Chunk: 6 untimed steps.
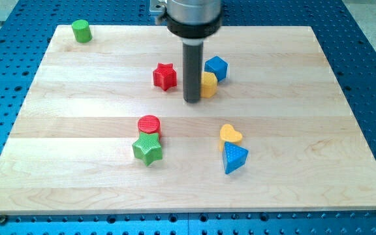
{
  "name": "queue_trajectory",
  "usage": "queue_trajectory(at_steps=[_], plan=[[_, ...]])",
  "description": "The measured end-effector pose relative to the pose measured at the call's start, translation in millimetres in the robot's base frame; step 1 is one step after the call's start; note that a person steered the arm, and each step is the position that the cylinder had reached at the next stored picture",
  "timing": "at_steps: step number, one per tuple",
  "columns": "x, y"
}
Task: Put the hexagon at the top center of the board
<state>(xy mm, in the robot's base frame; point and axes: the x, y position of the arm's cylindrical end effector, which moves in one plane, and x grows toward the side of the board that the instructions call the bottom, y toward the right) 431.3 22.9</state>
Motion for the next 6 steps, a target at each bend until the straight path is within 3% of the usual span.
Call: queue_trajectory(at_steps=[1, 2, 3, 5, 6], plan=[[12.2, 46.2], [-70.1, -15.0], [-73.6, -24.9], [-152.7, -36.0], [-165.7, -33.9]])
